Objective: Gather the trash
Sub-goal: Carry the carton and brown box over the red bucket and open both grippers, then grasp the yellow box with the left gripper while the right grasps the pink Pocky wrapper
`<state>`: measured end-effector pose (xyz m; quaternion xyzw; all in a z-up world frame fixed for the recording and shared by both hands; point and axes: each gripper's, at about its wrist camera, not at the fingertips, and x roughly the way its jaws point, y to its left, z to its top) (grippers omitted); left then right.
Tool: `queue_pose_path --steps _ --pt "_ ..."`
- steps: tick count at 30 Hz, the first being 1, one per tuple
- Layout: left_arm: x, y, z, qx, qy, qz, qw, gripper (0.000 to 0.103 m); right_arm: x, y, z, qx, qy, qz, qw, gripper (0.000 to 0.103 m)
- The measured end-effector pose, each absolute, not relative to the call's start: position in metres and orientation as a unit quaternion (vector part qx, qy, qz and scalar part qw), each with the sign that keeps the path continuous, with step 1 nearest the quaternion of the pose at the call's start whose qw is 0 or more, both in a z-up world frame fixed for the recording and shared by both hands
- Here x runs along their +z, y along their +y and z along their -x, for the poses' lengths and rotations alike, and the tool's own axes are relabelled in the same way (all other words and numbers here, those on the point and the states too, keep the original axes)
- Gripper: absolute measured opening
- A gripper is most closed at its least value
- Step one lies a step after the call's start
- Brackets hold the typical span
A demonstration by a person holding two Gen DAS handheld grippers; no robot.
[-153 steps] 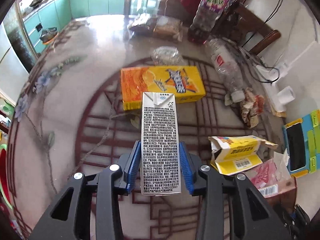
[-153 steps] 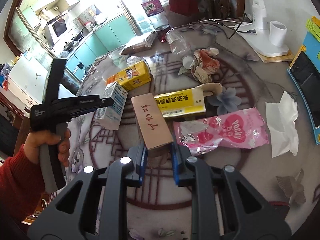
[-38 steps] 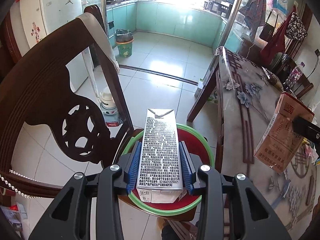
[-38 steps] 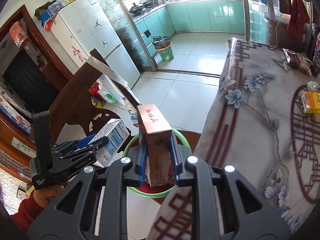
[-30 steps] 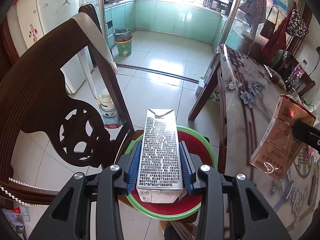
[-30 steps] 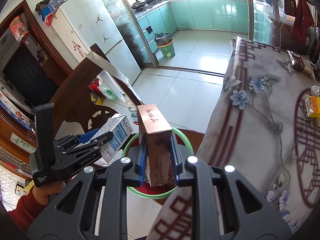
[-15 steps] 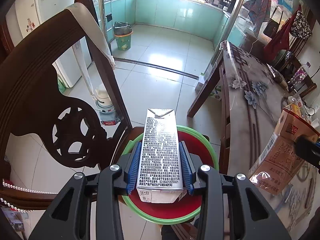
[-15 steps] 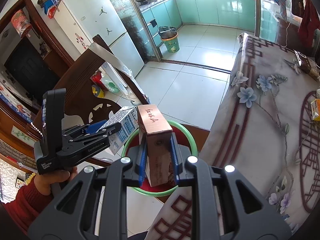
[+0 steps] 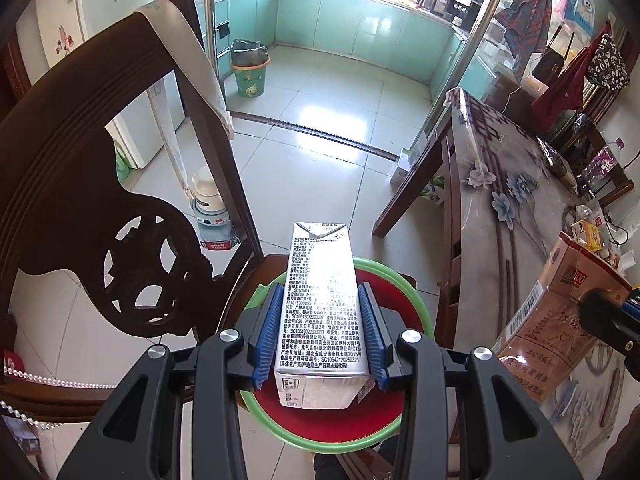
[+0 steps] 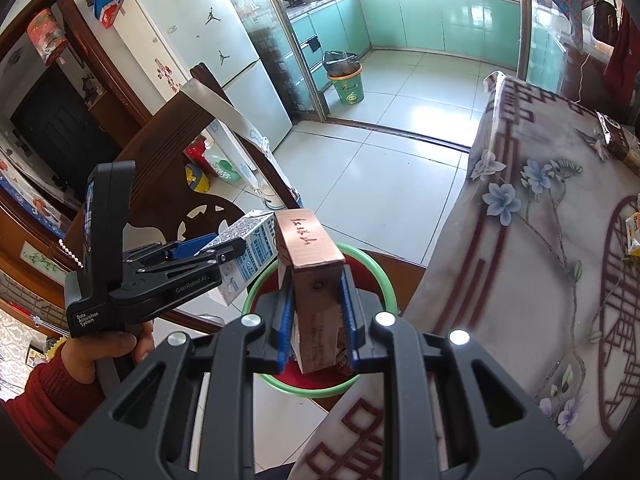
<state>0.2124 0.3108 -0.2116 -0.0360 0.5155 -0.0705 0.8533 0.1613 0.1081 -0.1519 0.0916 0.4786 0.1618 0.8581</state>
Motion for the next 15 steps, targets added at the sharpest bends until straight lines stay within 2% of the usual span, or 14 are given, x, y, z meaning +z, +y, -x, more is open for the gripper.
queue_pose_path --steps 2,3,4,5,15 --pt "-0.210 0.311 -0.213 -0.071 0.513 0.036 0.855 0.036 -0.153 0.108 -0.163 0.162 0.479 -0.093 0.858 0.023" --pt "-0.209 0.311 -0.213 -0.070 0.511 0.036 0.856 0.042 -0.153 0.107 -0.163 0.159 0.478 -0.096 0.859 0.026" --pt "-0.207 0.312 -0.213 -0.067 0.509 0.035 0.858 0.049 -0.153 0.106 -0.163 0.157 0.477 -0.101 0.859 0.040" --pt "-0.205 0.313 -0.212 -0.065 0.503 0.036 0.861 0.056 -0.153 0.104 -0.163 0.156 0.476 -0.108 0.859 0.047" --pt "-0.179 0.305 -0.190 -0.067 0.480 0.027 0.874 0.055 -0.147 0.086 -0.148 0.144 0.471 -0.116 0.862 0.046"
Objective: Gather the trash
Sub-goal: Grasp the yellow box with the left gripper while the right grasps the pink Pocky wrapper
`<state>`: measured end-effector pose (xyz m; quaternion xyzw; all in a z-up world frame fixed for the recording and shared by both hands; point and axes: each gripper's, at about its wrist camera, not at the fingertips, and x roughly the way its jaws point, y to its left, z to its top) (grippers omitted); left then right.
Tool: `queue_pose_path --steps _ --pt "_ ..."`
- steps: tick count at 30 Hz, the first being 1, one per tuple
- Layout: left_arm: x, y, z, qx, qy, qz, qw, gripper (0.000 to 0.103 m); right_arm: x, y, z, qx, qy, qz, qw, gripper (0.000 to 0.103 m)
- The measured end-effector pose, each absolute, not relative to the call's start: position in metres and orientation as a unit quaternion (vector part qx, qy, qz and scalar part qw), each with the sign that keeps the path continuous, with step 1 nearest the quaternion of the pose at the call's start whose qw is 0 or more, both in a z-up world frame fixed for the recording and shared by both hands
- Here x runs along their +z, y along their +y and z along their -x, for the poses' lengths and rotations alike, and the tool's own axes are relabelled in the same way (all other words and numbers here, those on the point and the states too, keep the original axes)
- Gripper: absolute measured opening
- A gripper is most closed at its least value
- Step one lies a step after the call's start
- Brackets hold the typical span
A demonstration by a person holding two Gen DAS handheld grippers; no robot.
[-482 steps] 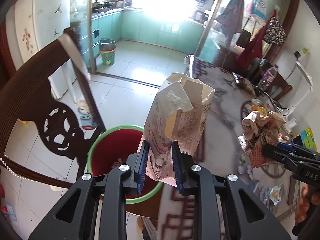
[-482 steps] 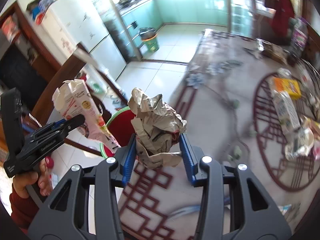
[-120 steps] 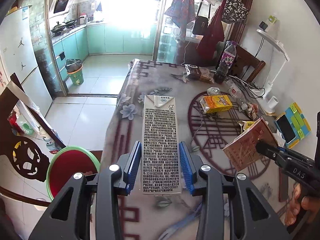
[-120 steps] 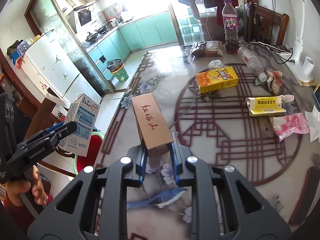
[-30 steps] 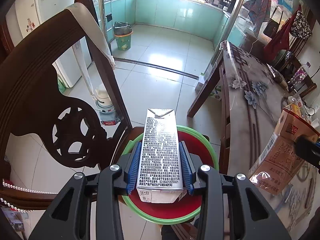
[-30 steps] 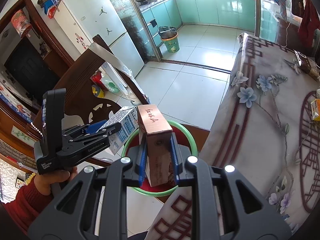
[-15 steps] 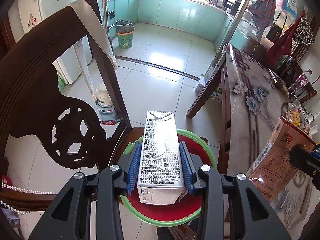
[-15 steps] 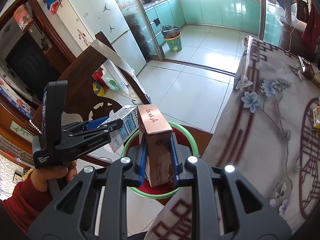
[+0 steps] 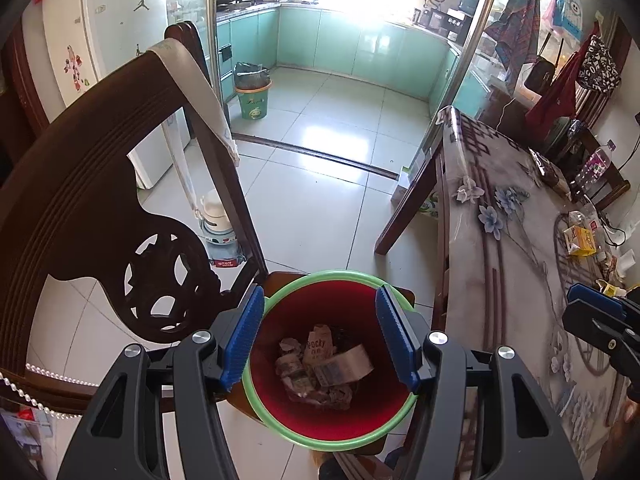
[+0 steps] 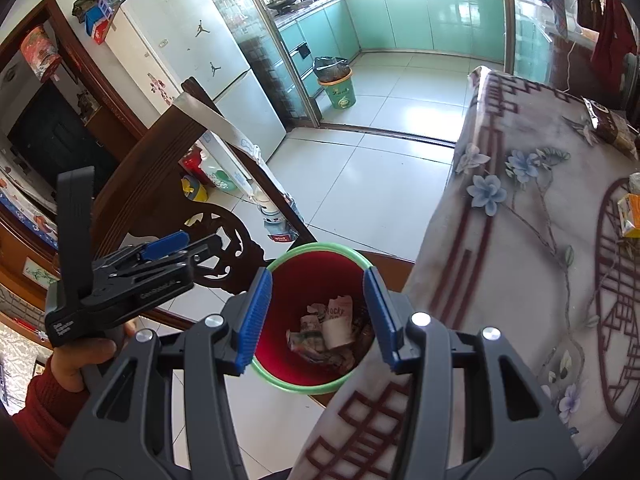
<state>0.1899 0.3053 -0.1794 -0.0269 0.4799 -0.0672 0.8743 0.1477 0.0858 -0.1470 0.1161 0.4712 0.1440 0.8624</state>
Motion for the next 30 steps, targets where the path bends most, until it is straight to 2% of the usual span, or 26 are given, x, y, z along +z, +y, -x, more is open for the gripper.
queue_pose_path --steps 8,21,24,26,28,30 --pt "-0.178 0.254 -0.165 -0.115 0.490 -0.005 0.864 0.055 -0.161 0.014 -0.106 0.069 0.483 -0.133 0.863 0.047" --pt "-0.176 0.105 -0.125 -0.200 0.498 -0.058 0.842 0.055 -0.171 -0.251 0.015 -0.192 0.469 -0.204 0.838 0.050" --pt "-0.178 0.059 -0.113 -0.216 0.501 -0.066 0.835 0.055 -0.177 -0.311 0.041 -0.226 0.473 -0.217 0.823 0.056" --pt "-0.179 0.022 -0.103 -0.231 0.502 -0.074 0.830 0.055 -0.182 -0.347 0.054 -0.237 0.475 -0.232 0.815 0.064" --pt "-0.178 -0.012 -0.092 -0.247 0.498 -0.082 0.827 0.056 -0.195 -0.387 0.065 -0.238 0.480 -0.281 0.796 0.066" --pt "-0.177 -0.049 -0.082 -0.265 0.493 -0.093 0.824 0.056 -0.217 -0.432 0.075 -0.232 0.459 -0.380 0.769 0.066"
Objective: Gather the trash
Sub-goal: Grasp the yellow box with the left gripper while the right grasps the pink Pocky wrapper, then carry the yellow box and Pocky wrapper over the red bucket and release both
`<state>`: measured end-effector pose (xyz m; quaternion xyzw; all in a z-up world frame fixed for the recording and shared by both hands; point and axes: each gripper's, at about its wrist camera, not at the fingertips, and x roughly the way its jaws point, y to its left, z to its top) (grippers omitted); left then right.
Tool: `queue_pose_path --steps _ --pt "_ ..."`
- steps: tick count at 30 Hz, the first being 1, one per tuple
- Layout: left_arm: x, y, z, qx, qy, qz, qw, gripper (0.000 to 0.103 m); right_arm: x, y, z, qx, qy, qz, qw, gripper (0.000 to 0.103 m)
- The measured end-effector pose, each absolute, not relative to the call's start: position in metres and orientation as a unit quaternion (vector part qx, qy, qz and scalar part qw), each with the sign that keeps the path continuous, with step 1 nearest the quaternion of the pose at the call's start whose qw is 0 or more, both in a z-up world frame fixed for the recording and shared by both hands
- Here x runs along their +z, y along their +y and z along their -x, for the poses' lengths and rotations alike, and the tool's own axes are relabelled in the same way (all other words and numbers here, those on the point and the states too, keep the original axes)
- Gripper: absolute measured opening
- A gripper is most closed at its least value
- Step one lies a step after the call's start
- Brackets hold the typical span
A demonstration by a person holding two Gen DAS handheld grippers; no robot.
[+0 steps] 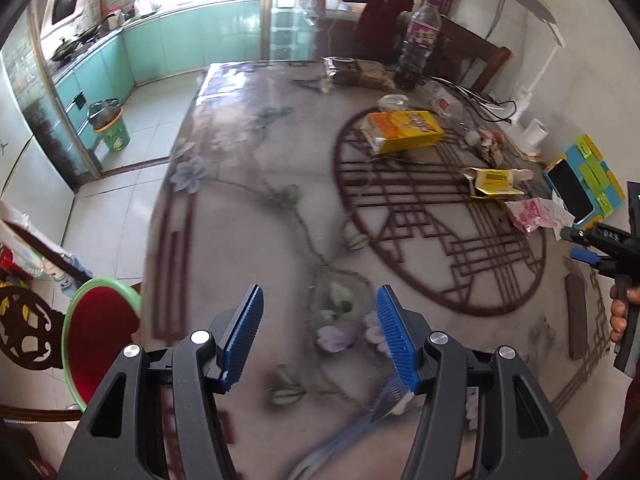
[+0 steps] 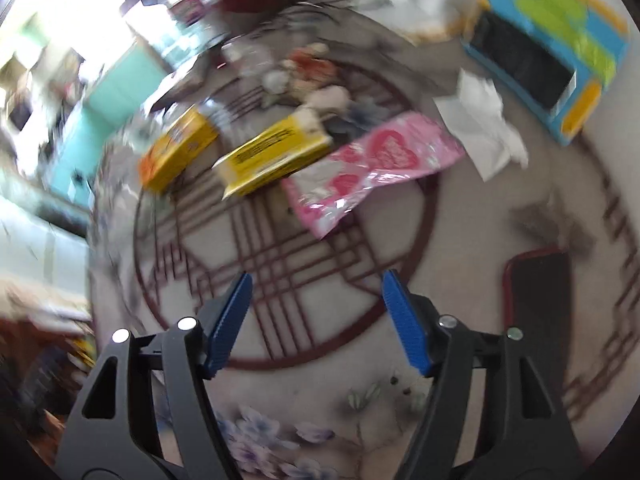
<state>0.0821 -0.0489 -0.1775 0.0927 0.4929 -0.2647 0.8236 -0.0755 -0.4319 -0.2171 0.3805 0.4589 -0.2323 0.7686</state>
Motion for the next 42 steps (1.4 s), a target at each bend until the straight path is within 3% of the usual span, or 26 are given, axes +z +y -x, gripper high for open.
queue_pose_path --steps 9,10,11,13,17,23,31,32,33,34,36,42 --pt "-0.166 -0.175 -0.060 -0.319 0.470 -0.151 0.809 0.061 -0.273 -0.504 0.052 -0.277 0.398 -0.506 0.713 0.067" --pt "-0.164 -0.187 -0.060 -0.326 0.465 -0.160 0.808 0.061 -0.277 -0.507 0.049 -0.274 0.397 -0.508 0.714 0.063" --pt "-0.162 -0.198 -0.062 -0.331 0.460 -0.169 0.806 0.061 -0.281 -0.509 0.047 -0.269 0.399 -0.504 0.717 0.042" --pt "-0.159 -0.221 -0.066 -0.349 0.450 -0.188 0.800 0.062 -0.288 -0.512 0.039 -0.253 0.410 -0.494 0.724 0.012" --pt "-0.163 -0.276 -0.080 -0.396 0.425 -0.226 0.782 0.070 -0.290 -0.517 0.039 -0.216 0.414 -0.483 0.741 0.011" --pt "-0.198 -0.359 -0.101 -0.461 0.409 -0.309 0.724 0.070 -0.267 -0.511 0.054 -0.200 0.443 -0.407 0.773 0.011" --pt "-0.254 -0.425 -0.103 -0.502 0.426 -0.405 0.635 0.071 -0.271 -0.523 0.079 -0.210 0.440 -0.433 0.758 0.011" --pt "-0.259 -0.428 -0.104 -0.501 0.435 -0.401 0.632 0.068 -0.274 -0.522 0.078 -0.210 0.440 -0.434 0.757 0.011" --pt "-0.261 -0.430 -0.104 -0.496 0.435 -0.398 0.637 0.057 -0.275 -0.521 0.077 -0.210 0.441 -0.435 0.756 0.011" --pt "-0.260 -0.430 -0.104 -0.494 0.432 -0.391 0.645 0.055 -0.274 -0.519 0.077 -0.209 0.441 -0.436 0.756 0.012" --pt "-0.249 -0.422 -0.101 -0.504 0.433 -0.355 0.658 0.037 -0.271 -0.516 0.077 -0.207 0.440 -0.433 0.759 0.012" --pt "-0.199 -0.372 -0.082 -0.489 0.419 -0.281 0.712 0.029 -0.251 -0.497 0.059 -0.192 0.445 -0.392 0.782 0.012"
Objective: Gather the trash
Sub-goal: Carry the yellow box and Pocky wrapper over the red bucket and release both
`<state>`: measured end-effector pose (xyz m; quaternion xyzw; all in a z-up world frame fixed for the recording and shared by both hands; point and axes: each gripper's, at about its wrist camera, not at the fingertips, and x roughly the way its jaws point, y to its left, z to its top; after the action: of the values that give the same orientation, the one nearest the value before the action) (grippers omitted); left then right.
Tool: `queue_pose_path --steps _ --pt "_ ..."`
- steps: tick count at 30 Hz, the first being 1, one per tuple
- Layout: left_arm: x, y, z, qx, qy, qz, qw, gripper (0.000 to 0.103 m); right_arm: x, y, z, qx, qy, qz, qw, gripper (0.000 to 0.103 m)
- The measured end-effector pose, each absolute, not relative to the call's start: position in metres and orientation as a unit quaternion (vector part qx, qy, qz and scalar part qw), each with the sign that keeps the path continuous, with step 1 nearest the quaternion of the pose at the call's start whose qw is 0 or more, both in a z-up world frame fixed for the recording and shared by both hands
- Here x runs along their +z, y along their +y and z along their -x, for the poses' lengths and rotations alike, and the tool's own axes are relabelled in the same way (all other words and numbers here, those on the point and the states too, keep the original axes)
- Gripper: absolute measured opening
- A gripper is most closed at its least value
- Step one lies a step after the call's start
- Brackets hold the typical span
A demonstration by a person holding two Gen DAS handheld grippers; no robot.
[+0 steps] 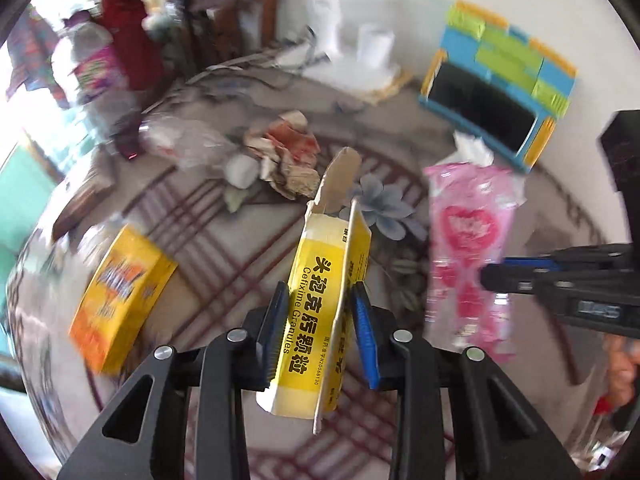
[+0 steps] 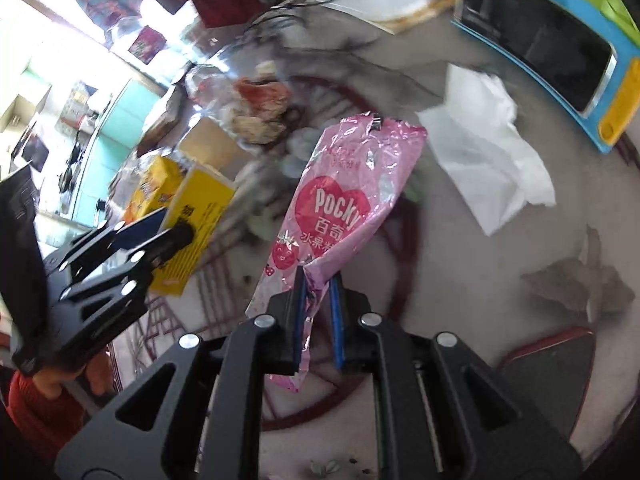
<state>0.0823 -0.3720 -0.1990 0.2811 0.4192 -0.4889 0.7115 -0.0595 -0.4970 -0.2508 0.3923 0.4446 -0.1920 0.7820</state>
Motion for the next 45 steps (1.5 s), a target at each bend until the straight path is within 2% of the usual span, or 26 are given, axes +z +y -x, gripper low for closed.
queue_pose_path --steps 1,2,9,21,45 --pt "-0.192 -0.362 -0.079 -0.484 0.419 -0.270 0.719 0.028 -0.246 -0.492 0.056 -0.186 0.444 -0.386 0.787 0.012" --pt "-0.186 -0.348 -0.075 -0.481 0.420 -0.257 0.725 0.003 -0.241 -0.487 0.053 -0.181 0.443 -0.378 0.792 0.012" --pt "-0.156 -0.266 -0.072 -0.404 0.472 -0.161 0.766 0.004 -0.204 -0.446 0.039 -0.143 0.429 -0.338 0.825 0.012" --pt "-0.132 -0.147 -0.050 -0.309 0.475 -0.089 0.819 0.004 -0.173 -0.358 0.031 -0.092 0.436 -0.276 0.851 0.012" --pt "-0.118 -0.045 -0.042 -0.303 0.460 -0.024 0.834 0.005 -0.135 -0.252 0.024 -0.077 0.434 -0.198 0.876 0.012"
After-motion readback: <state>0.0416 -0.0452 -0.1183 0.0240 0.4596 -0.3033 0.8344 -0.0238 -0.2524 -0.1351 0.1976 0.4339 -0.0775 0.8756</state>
